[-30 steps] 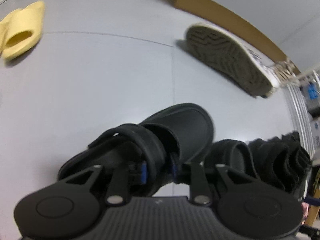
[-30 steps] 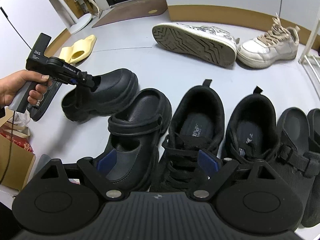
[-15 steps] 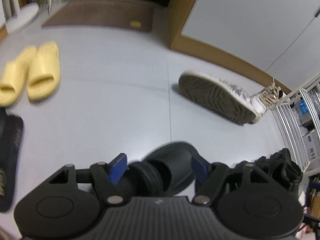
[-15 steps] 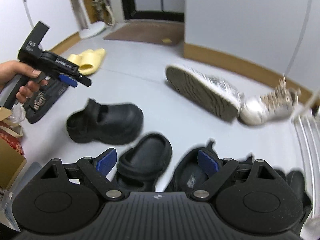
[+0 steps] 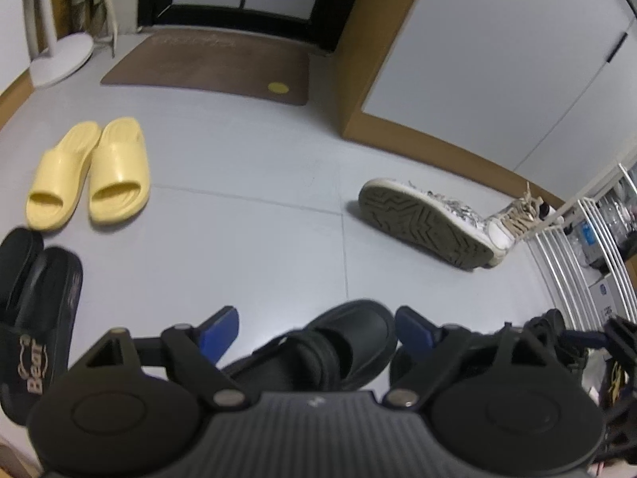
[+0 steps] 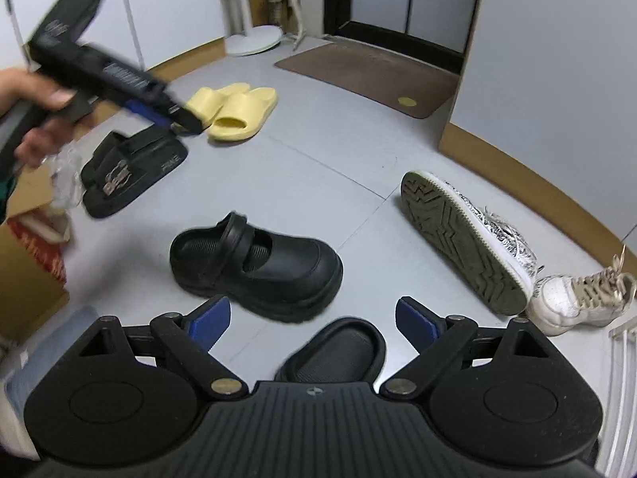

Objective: Organize scattered shoes
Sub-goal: 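Move the right gripper down to the black clog on the floor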

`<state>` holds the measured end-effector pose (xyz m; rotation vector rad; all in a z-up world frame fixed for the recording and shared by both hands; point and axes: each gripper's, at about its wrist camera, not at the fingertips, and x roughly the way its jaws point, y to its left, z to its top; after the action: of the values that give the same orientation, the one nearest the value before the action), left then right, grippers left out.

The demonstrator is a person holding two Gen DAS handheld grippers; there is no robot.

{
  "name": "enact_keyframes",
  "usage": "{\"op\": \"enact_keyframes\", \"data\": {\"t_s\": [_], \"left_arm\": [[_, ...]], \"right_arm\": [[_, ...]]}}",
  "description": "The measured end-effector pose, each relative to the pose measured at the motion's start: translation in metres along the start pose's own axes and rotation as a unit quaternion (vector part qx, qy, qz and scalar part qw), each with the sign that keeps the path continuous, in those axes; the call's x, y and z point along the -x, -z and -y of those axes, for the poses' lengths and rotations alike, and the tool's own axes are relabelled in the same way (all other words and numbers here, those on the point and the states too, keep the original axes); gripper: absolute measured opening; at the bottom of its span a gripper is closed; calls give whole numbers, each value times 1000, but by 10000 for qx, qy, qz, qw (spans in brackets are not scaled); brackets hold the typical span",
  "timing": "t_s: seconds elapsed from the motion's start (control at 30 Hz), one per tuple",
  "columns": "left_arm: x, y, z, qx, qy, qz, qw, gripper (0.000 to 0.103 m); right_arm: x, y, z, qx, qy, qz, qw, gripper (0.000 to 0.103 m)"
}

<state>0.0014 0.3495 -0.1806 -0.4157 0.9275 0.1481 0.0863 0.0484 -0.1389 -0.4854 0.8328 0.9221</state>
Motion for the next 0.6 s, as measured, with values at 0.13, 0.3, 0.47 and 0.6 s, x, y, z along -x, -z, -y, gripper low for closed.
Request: {"op": "enact_keyframes", "data": {"t_s": [0.13,0.3,0.47,0.6], "left_arm": [[2,15,-13,134,-111,-1,9998,87],[-4,32,-25,77,-201,-162,9996,87],[-13,44,-36,-73,-277,-277,9992,87],[-29,56,-46,-64,-196,-338,9992,87]], "right_arm": [[-16,-4,-23,856,144,75,9962,93],[-26,-4,-43,976,337,319,9941,96],[-39,12,-55,726,129,322,9968,101],[-59,23,-69,897,-43,93,9959,103]]}}
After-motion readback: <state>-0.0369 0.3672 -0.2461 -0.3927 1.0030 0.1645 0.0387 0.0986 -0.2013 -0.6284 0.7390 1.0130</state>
